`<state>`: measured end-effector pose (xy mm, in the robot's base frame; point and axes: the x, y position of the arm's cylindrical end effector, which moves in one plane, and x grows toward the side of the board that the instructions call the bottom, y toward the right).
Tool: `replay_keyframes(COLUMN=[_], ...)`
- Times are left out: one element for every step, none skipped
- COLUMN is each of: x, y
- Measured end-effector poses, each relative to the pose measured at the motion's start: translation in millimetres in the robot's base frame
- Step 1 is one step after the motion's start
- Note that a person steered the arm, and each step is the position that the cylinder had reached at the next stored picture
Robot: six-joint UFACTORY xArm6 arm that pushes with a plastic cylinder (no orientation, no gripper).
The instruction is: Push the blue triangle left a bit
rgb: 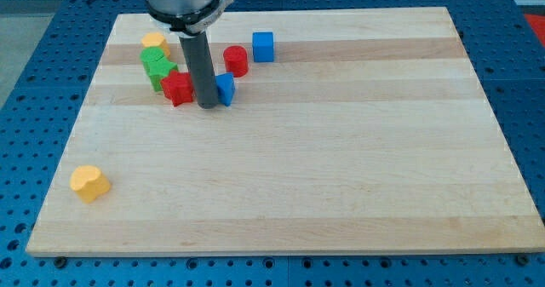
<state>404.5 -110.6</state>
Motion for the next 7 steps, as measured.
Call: replay_keyframes(x=[7,8,9,9,9,8,-1], y=[17,26,37,54,79,91,90])
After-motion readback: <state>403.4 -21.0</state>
